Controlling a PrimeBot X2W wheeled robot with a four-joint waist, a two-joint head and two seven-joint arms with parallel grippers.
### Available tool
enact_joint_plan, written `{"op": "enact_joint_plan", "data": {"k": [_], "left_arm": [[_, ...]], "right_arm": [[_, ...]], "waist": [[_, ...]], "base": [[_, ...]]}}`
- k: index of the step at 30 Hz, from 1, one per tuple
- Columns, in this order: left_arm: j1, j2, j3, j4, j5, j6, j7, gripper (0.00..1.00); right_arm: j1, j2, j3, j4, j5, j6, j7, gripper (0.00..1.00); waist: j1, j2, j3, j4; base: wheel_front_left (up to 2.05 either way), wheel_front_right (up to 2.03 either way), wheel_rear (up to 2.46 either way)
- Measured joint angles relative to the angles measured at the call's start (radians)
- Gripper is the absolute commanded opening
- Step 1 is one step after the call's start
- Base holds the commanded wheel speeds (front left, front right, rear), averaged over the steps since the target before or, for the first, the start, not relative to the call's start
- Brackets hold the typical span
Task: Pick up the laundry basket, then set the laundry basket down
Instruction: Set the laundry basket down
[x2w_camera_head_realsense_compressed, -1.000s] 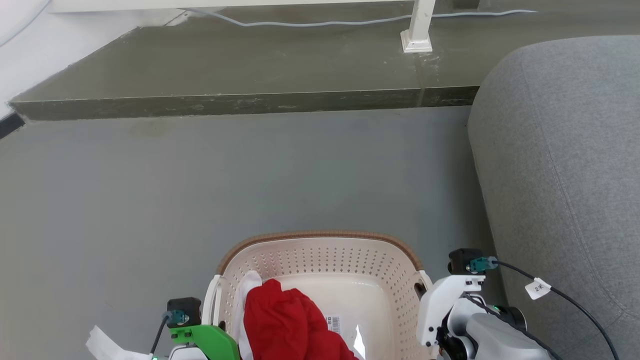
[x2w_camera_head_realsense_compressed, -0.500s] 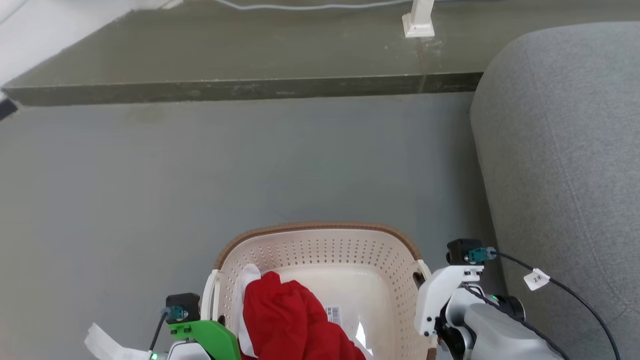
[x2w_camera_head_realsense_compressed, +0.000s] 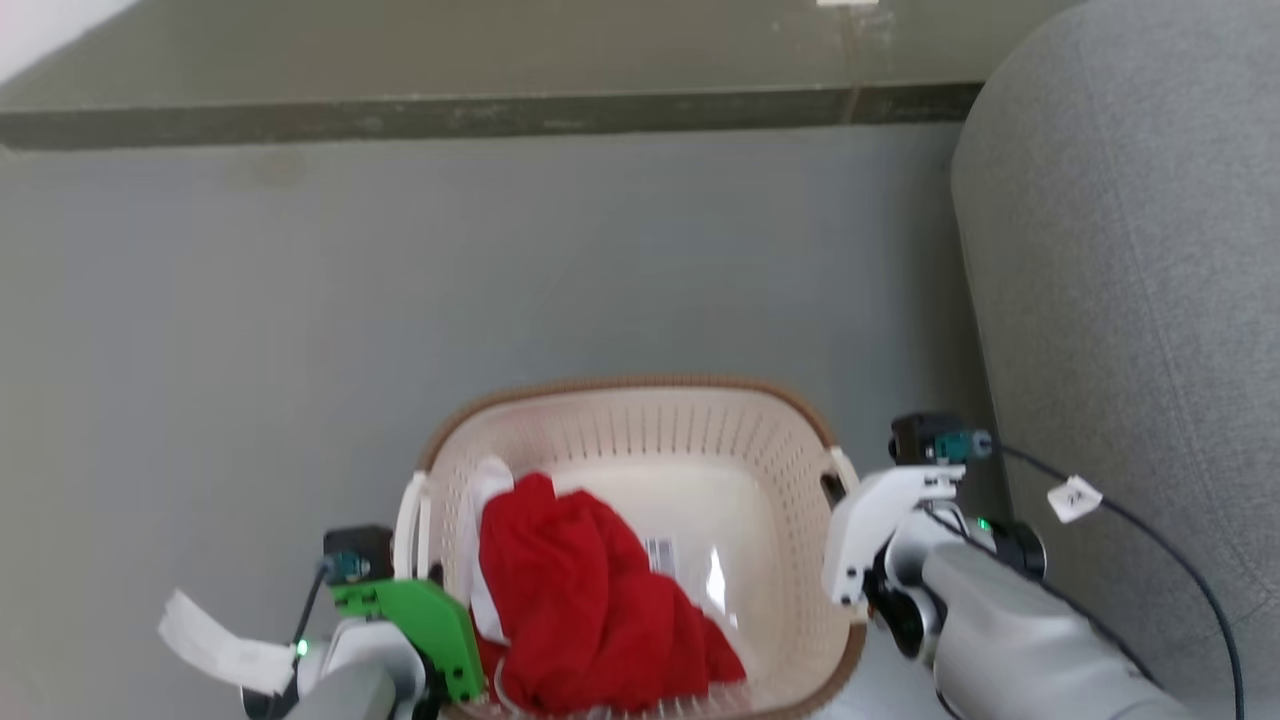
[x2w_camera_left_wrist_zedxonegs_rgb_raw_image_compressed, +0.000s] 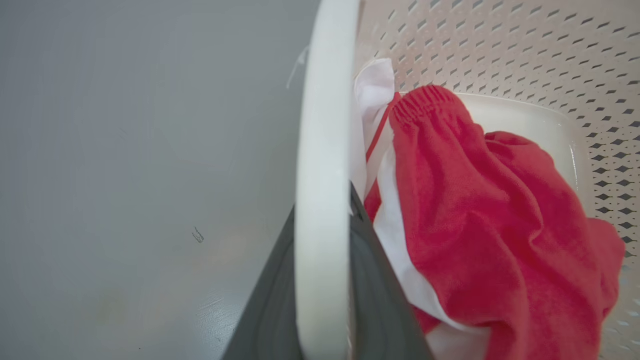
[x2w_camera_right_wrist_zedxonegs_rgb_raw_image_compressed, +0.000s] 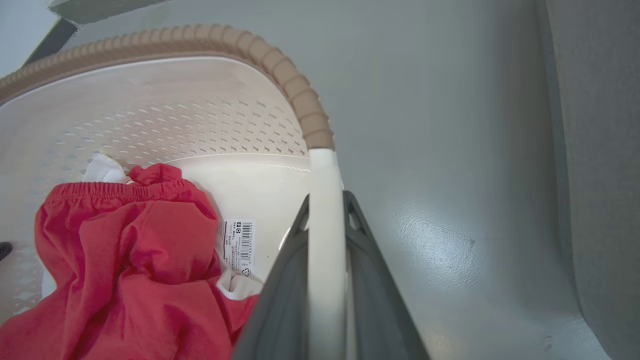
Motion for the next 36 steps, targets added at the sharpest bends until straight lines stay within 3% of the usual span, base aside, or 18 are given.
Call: {"op": "enact_joint_plan", "data": {"k": [36], "left_arm": [[-0.421, 0.033, 0.044, -0.028, 0.053, 0.036, -0.06, 0.0]], "right_arm": [[-0.44, -0.006, -0.028, 0.025, -0.012, -0.012, -0.08, 0.0]], "waist": [[0.0001, 0.0, 0.471, -0.03]], "base": [[0.0, 0.0, 0.0]]}}
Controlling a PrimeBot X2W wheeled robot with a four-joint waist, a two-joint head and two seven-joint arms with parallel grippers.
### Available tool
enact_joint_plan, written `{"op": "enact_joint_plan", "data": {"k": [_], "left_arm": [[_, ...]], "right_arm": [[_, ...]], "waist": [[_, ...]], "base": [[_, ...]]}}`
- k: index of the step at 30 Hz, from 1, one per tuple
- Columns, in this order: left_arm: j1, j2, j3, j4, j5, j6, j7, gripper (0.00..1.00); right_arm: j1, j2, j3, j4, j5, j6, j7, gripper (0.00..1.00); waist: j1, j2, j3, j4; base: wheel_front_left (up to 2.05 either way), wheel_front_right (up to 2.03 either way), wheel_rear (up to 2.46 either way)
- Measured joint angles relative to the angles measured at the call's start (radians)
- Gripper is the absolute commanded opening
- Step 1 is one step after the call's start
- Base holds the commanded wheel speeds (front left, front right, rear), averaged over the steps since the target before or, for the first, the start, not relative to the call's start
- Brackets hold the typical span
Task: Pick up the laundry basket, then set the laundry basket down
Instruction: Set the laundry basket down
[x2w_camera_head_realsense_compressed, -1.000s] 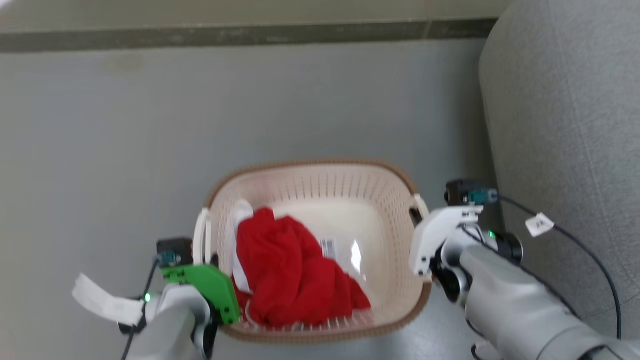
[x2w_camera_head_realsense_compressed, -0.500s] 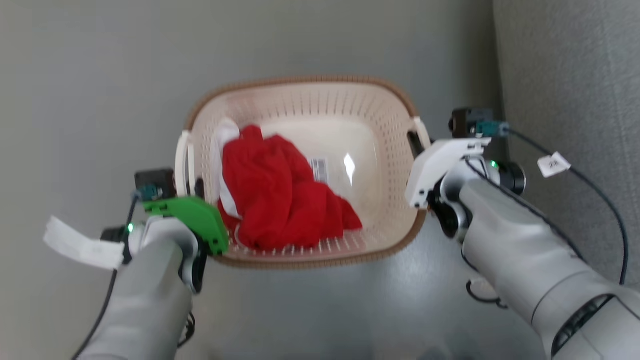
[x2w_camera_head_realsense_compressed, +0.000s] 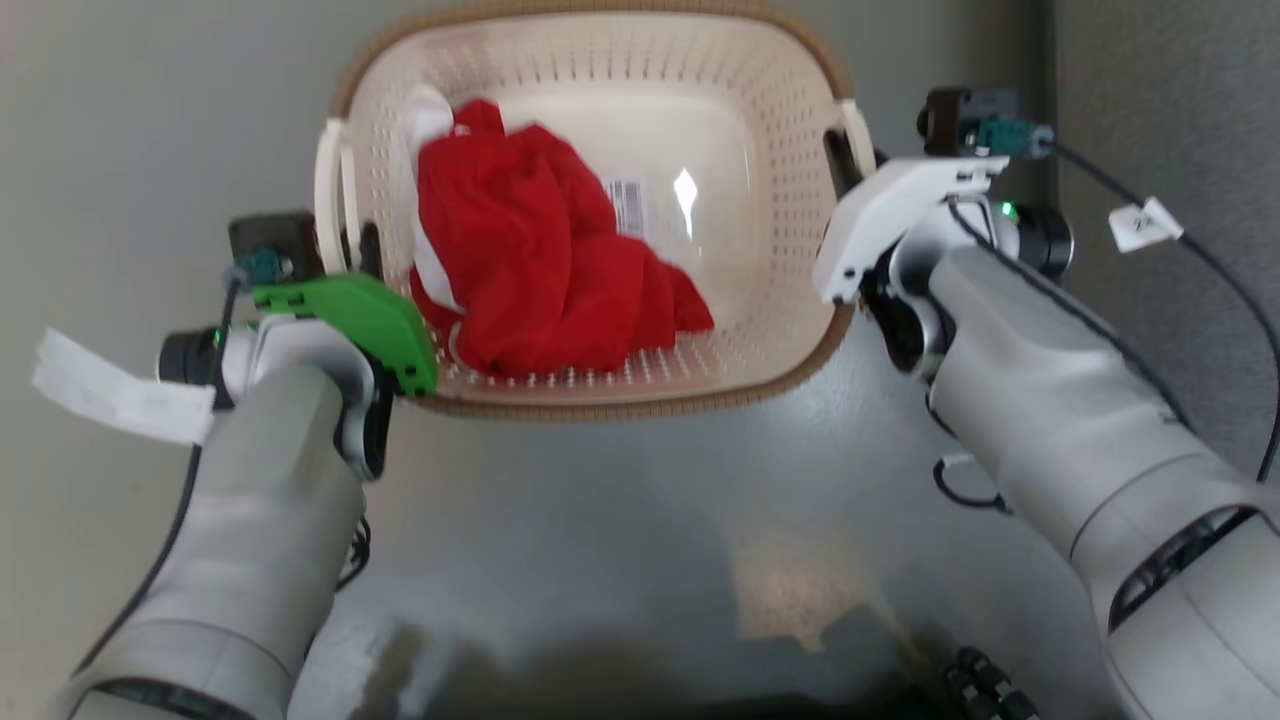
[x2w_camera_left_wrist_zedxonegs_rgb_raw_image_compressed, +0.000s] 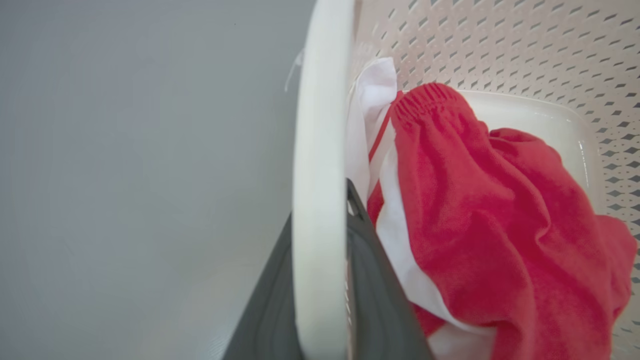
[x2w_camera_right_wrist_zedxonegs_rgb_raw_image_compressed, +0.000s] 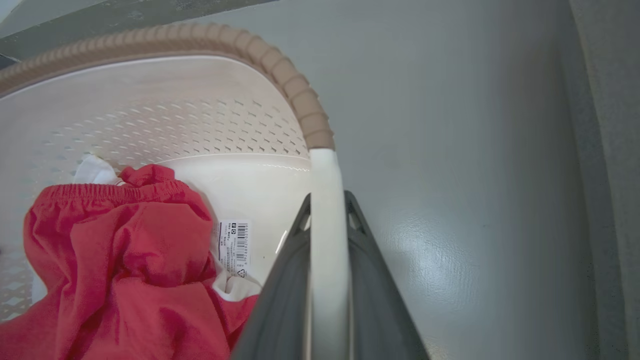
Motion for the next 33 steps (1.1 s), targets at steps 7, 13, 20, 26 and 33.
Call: {"op": "enact_joint_plan", "data": {"k": [7, 13, 20, 26, 33], "left_arm": [[-0.073, 0.002, 0.008, -0.002, 0.009, 0.003, -0.01, 0.0], [-0.12, 0.003, 0.012, -0.005, 0.017, 0.006, -0.01, 0.0], [-0.146, 0.004, 0.016, 0.0, 0.02, 0.006, -0.02, 0.0], [-0.157, 0.004, 0.022, 0.004, 0.021, 0.006, -0.036, 0.0], [-0.172, 0.004, 0.029, 0.005, 0.025, 0.008, -0.041, 0.0]], "right_arm": [[-0.073, -0.004, -0.005, 0.003, -0.007, -0.004, -0.012, 0.0], [-0.118, -0.007, -0.012, 0.003, -0.009, -0.004, -0.018, 0.0], [-0.137, -0.009, -0.013, 0.006, -0.015, -0.004, -0.029, 0.0], [-0.147, -0.01, -0.013, 0.009, -0.015, -0.002, -0.04, 0.0], [-0.165, -0.011, -0.013, 0.014, -0.017, -0.002, -0.047, 0.15]], "waist": [[0.0, 0.0, 0.1, -0.004], [0.0001, 0.0, 0.172, -0.006], [0.0001, 0.0, 0.263, -0.009], [0.0, 0.0, 0.296, -0.009], [0.0, 0.0, 0.305, -0.01]], "base": [[0.0, 0.0, 0.0], [0.0, 0.0, 0.0], [0.0, 0.0, 0.0], [0.0, 0.0, 0.0], [0.0, 0.0, 0.0]]}}
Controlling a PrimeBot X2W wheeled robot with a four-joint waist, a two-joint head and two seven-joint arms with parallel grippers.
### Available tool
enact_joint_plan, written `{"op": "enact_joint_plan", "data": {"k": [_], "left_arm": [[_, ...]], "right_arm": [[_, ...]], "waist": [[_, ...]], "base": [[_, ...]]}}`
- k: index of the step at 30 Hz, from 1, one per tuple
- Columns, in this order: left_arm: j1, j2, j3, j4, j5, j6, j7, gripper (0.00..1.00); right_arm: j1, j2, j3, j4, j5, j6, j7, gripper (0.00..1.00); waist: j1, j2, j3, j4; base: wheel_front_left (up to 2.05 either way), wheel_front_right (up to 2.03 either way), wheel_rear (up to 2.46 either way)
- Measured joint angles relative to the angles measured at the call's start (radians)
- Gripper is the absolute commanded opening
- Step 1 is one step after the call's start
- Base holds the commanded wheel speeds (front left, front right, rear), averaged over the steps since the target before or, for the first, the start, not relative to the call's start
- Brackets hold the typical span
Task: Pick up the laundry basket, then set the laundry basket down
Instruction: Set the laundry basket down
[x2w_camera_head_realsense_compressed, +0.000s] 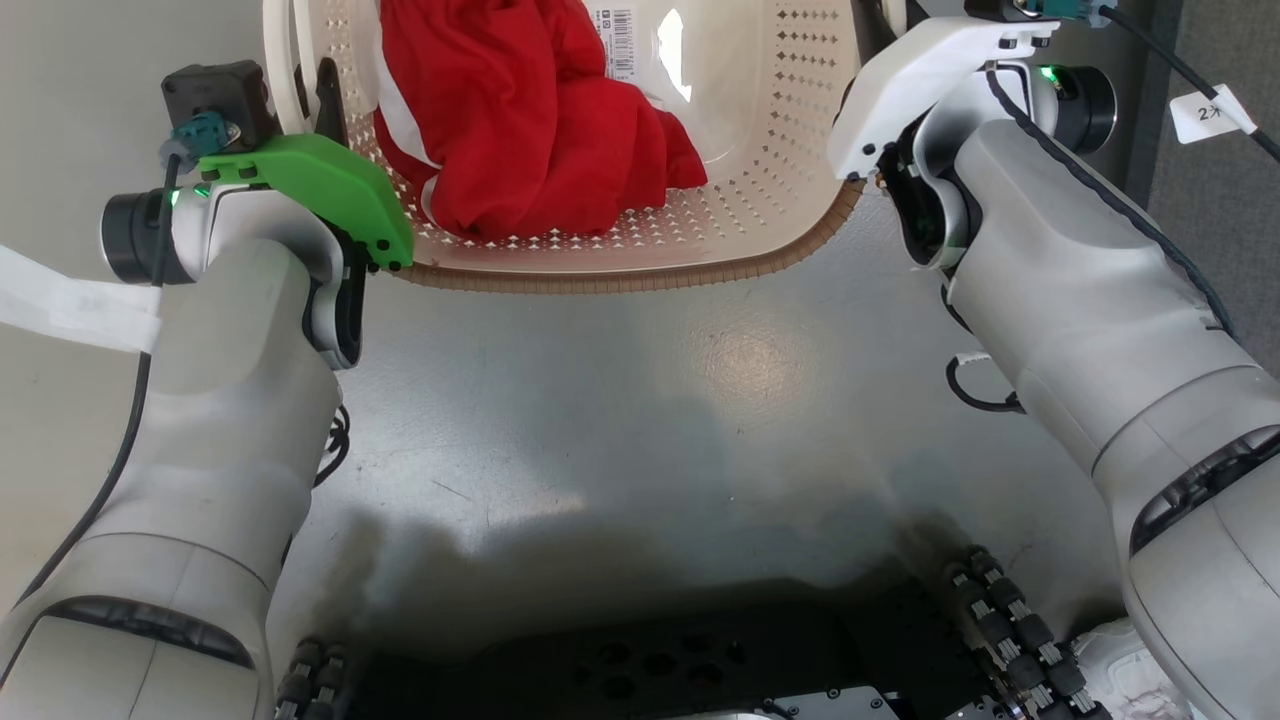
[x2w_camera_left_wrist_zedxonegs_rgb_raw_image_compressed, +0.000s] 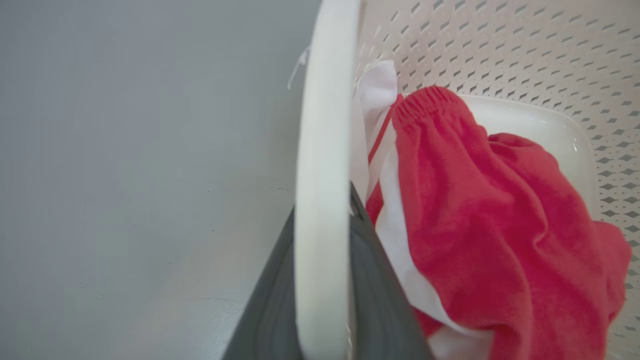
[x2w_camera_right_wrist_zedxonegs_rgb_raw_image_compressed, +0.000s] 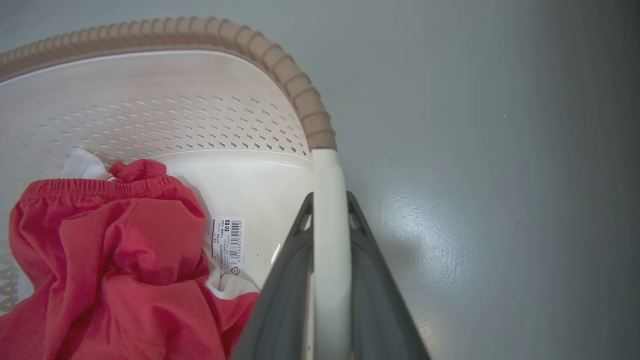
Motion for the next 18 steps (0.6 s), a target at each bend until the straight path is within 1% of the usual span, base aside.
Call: {"op": "enact_joint_plan", "data": {"k": [1, 2, 3, 4, 5, 6, 11, 18], "left_arm": [[0.0, -0.001, 0.001, 0.001, 0.0, 0.0, 0.0, 0.11], [0.0, -0.002, 0.003, 0.002, 0.0, 0.0, 0.0, 0.29], [-0.001, -0.004, 0.005, 0.005, 0.0, 0.004, 0.0, 0.46], [-0.003, -0.007, 0.009, 0.012, 0.0, 0.007, 0.001, 0.54], [-0.003, -0.006, 0.012, 0.02, 0.0, 0.009, 0.002, 0.89], [-0.003, -0.005, 0.015, 0.024, 0.0, 0.009, 0.002, 1.0], [-0.003, 0.001, 0.02, 0.032, 0.0, 0.014, 0.006, 1.0], [-0.003, 0.001, 0.029, 0.032, 0.0, 0.018, 0.006, 1.0]], "right_arm": [[-0.001, 0.0, 0.0, 0.001, 0.0, 0.0, 0.0, 0.23], [-0.001, 0.001, 0.0, 0.002, -0.001, 0.0, 0.0, 0.34], [-0.003, 0.001, 0.0, 0.004, -0.003, 0.0, 0.0, 0.53], [-0.005, 0.001, 0.0, 0.007, -0.006, 0.0, 0.0, 0.82], [-0.007, 0.001, 0.0, 0.01, -0.007, 0.0, 0.0, 0.94], [-0.008, 0.001, -0.001, 0.013, -0.007, 0.0, 0.0, 1.0], [-0.011, -0.012, -0.01, 0.023, -0.01, -0.001, 0.0, 1.0], [-0.026, -0.011, -0.025, 0.017, -0.031, -0.002, 0.0, 1.0]], "waist": [[0.0, 0.0, 0.0, 0.0], [0.0, 0.0, 0.0, 0.0], [0.0, 0.0, 0.0, 0.0], [0.0, 0.0, 0.0, 0.0], [0.0, 0.0, -0.001, 0.0], [0.0, 0.0, -0.001, 0.0], [0.0, 0.0, -0.007, 0.002], [0.0, 0.0, -0.02, 0.003]], "base": [[0.0, 0.0, 0.0], [0.0, 0.0, 0.0], [0.0, 0.0, 0.0], [0.0, 0.0, 0.0], [0.0, 0.0, 0.0], [0.0, 0.0, 0.0], [0.0, 0.0, 0.0], [0.0, 0.0, 0.0]]}}
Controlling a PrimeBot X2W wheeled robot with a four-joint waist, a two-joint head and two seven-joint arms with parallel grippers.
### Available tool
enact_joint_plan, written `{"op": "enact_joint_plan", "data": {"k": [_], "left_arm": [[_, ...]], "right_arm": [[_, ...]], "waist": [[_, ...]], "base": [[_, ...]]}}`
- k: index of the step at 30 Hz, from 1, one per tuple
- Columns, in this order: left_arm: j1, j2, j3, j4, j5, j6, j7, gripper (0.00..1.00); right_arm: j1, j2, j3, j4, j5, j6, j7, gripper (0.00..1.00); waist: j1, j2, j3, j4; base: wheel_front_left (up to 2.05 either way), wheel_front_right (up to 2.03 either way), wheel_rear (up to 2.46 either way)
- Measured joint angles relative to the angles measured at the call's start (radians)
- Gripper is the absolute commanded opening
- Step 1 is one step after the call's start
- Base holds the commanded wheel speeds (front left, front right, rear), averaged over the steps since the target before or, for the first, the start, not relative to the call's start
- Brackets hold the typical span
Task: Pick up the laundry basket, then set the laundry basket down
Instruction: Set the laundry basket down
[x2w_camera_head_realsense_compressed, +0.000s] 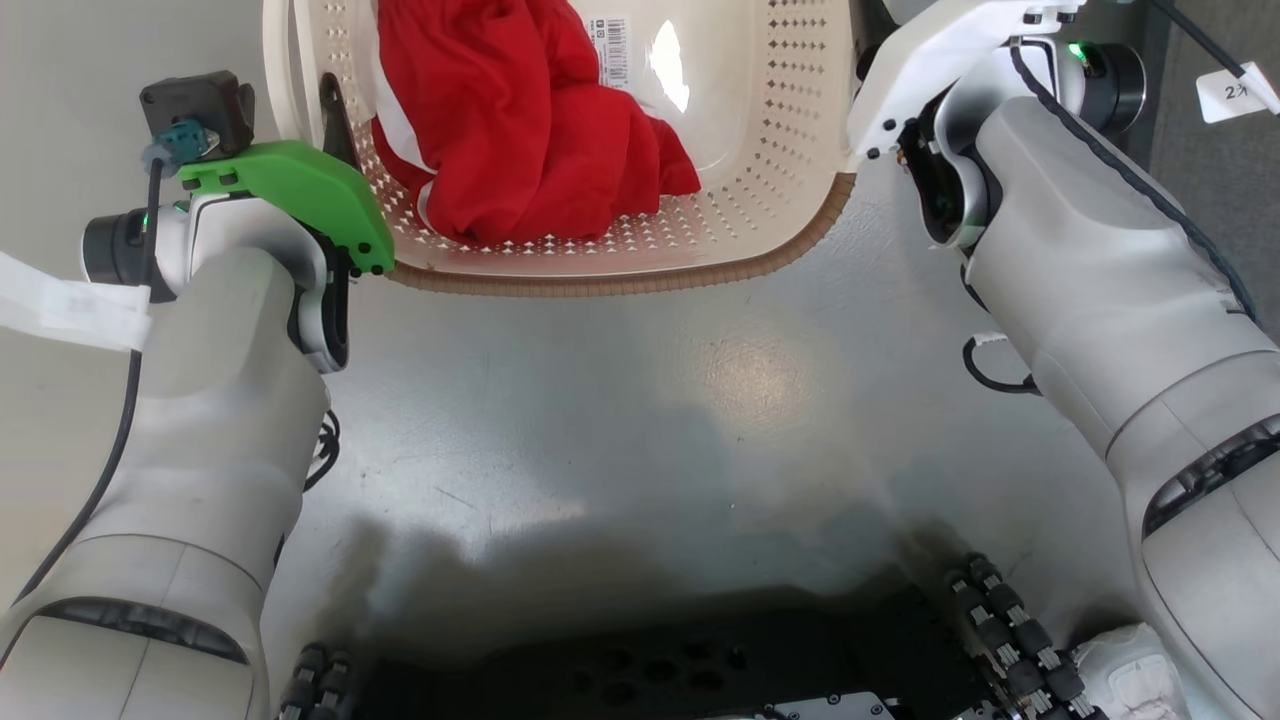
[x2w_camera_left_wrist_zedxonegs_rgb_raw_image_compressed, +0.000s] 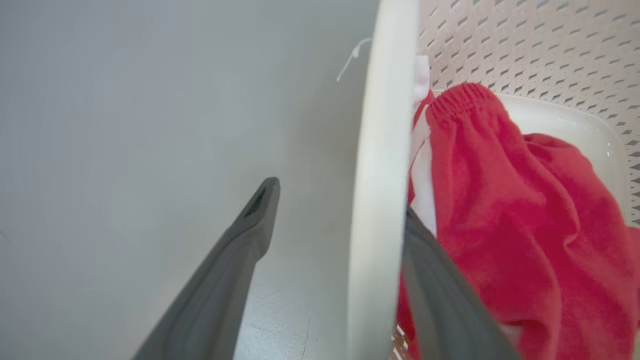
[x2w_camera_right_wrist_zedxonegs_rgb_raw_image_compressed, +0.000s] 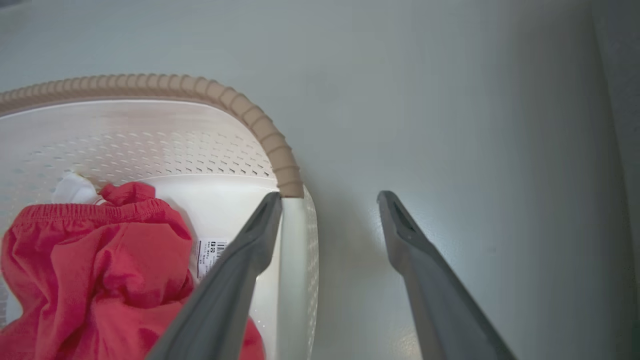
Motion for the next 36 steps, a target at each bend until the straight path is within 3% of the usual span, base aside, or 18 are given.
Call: {"op": "enact_joint_plan", "data": {"k": [19, 36], "left_arm": [[0.038, 0.012, 0.053, -0.092, 0.04, 0.005, 0.0, 1.0], [0.24, 0.05, 0.173, -0.4, 0.164, 0.005, 0.0, 1.0]], "right_arm": [[0.028, -0.039, -0.071, -0.061, -0.077, -0.001, -0.001, 1.0], [0.248, -0.077, -0.289, -0.384, -0.239, -0.009, -0.002, 1.0]], "waist": [[0.0, 0.0, -0.123, -0.004], [0.0, 0.0, -0.349, 0.002]], "base": [[0.0, 0.0, 0.0], [0.0, 0.0, 0.0]]}}
